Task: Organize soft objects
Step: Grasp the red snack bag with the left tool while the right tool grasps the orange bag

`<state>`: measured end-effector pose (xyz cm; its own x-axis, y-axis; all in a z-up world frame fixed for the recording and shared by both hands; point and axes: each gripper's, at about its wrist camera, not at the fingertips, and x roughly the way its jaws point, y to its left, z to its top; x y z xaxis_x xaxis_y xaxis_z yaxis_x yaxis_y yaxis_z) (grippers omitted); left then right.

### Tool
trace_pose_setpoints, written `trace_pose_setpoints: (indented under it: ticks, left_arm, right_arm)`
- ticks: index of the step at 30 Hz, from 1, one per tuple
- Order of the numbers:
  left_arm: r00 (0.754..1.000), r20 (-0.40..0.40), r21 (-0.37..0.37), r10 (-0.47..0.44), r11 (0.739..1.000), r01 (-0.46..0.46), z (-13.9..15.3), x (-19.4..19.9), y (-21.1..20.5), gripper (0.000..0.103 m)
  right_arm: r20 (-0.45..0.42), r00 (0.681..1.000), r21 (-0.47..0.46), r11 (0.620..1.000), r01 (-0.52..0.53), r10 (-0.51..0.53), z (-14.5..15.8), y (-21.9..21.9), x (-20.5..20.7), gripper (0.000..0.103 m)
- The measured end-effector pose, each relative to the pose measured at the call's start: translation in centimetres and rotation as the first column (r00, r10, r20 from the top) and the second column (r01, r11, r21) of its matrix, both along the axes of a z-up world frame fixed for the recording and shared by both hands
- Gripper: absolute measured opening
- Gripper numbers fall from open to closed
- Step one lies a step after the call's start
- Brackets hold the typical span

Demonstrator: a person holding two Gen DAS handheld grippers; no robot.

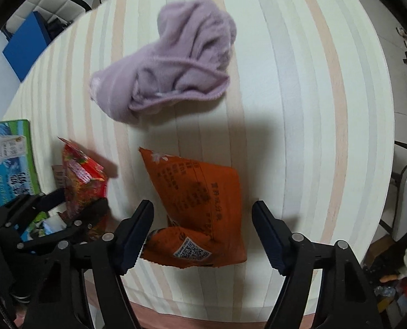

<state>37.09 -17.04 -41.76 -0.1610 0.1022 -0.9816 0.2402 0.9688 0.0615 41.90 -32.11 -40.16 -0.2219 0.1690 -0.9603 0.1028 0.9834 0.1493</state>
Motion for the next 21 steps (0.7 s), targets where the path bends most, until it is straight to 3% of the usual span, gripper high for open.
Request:
trace_pose_setpoints:
  ticks: [6, 8, 10, 16, 21]
  left_arm:
    - [1.0, 0.004, 0.001, 0.004, 1.0, -0.004, -0.3, 0.5, -0.7, 0.053]
    - [1.0, 0.009, -0.001, 0.01, 1.0, -0.01, -0.3, 1.3, -0.8, 0.051]
    - [1.0, 0.021, -0.005, 0.018, 1.0, -0.018, -0.2, 1.8, -0.8, 0.047]
    - [0.997, 0.076, -0.056, 0.013, 0.998, -0.009, 2.4, -0.3, -0.6, 0.043]
    - [0.989, 0.146, -0.129, 0.023, 0.992, -0.004, 7.3, -3.2, 0.9, 0.043]
  right_arm:
    - [0.02, 1.0, -0.041, 0.999, -0.023, 0.024, 0.2, 1.3, -0.3, 0.071]
    - [0.033, 0.999, -0.068, 0.997, -0.03, 0.032, 0.5, 1.6, -0.6, 0.062]
    - [0.042, 0.999, -0.07, 0.997, -0.025, 0.028, 0.7, 1.8, -1.0, 0.061]
    - [0.087, 0.996, -0.066, 0.998, 0.014, -0.008, 2.8, 1.3, -2.5, 0.059]
    - [0.156, 0.987, -0.015, 0.999, 0.043, -0.04, 6.8, 1.4, -5.4, 0.058]
